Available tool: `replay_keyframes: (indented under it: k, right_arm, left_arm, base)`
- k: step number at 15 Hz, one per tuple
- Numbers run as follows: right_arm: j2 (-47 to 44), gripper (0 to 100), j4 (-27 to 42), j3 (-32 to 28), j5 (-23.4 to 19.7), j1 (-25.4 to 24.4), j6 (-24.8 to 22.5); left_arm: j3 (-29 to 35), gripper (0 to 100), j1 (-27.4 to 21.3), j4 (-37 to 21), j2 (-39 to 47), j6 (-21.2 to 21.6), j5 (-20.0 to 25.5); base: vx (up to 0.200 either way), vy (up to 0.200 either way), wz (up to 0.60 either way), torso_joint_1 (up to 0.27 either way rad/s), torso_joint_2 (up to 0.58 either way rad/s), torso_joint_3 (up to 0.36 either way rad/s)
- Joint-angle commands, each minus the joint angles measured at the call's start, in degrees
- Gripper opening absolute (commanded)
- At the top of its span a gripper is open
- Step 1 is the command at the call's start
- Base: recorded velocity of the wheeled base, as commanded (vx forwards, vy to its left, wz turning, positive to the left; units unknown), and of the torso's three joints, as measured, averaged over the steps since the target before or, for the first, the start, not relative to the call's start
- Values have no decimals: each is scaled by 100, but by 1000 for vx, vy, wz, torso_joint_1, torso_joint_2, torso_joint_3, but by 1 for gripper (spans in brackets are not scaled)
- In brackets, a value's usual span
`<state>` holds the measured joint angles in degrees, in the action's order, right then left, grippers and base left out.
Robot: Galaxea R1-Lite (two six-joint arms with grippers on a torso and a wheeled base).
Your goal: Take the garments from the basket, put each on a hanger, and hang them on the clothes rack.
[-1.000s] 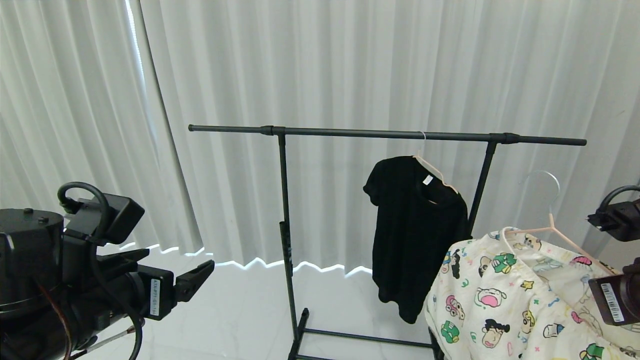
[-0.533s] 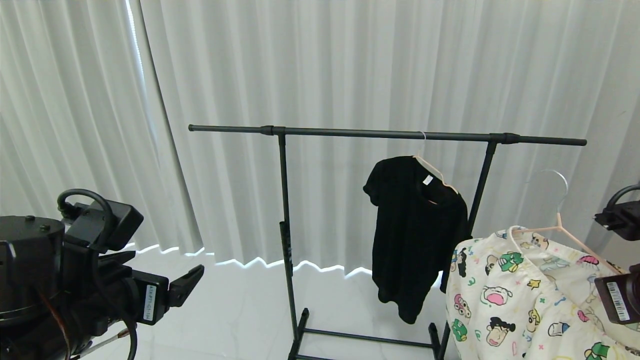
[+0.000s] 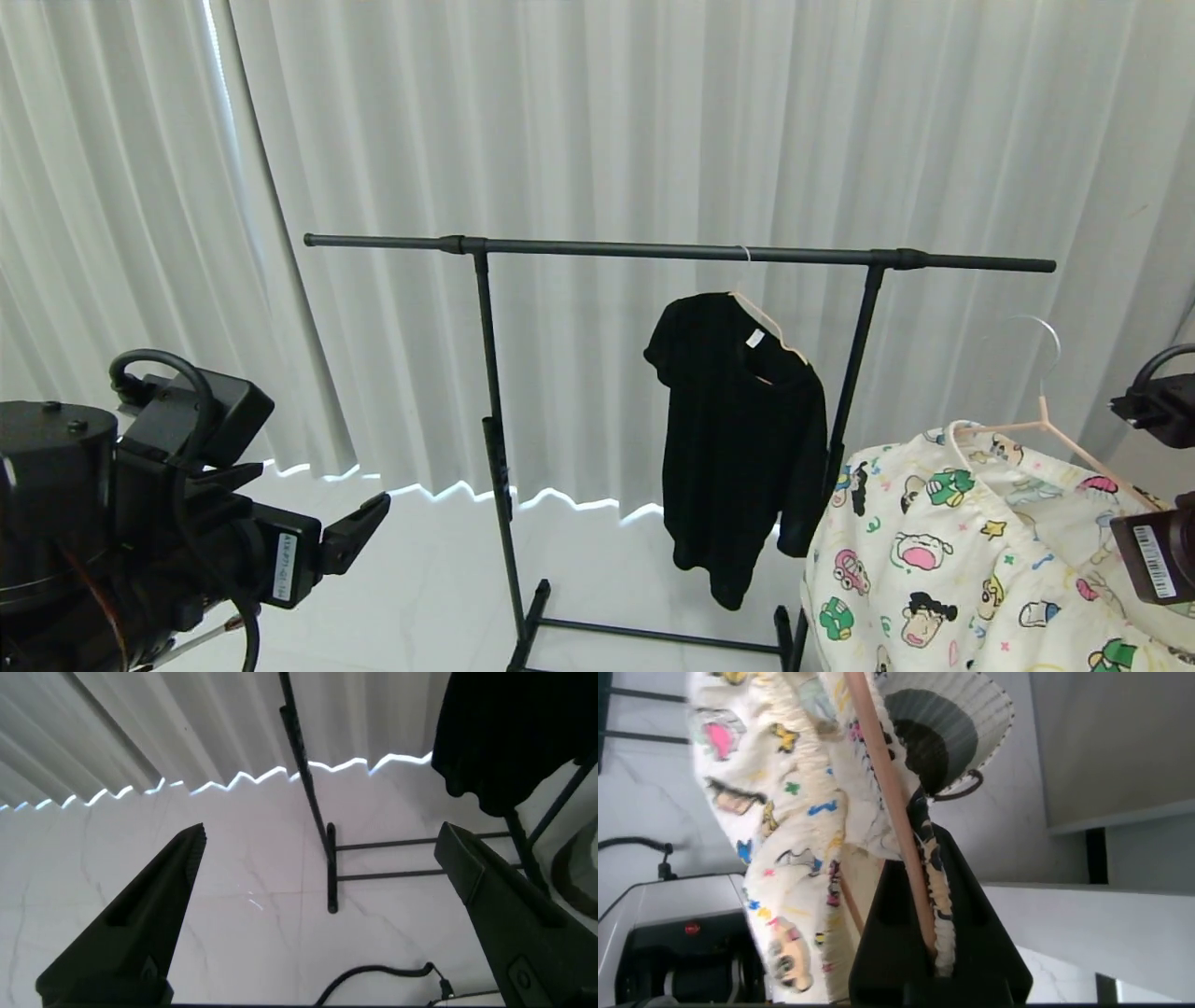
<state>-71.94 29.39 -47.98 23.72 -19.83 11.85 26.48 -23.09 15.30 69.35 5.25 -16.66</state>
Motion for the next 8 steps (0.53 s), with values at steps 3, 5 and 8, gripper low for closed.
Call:
replay_keyframes:
  k: [3, 5, 8]
  right_arm:
    - [-5, 0, -4, -9, 1, -3, 2]
    - [-5, 0, -30, -9, -8, -3, 2]
    - [-5, 0, -39, -18, -17, -12, 2]
  left_arm:
    - [-2, 100, -3, 26, -1, 20, -3]
    - [-2, 100, -3, 26, -1, 143, -3]
    - [-2, 100, -3, 26, -1, 151, -3]
  base:
    - [0, -200, 0, -2, 5, 5]
    - [0, 0, 0, 0, 0, 0]
    - [0, 0, 0, 0, 0, 0]
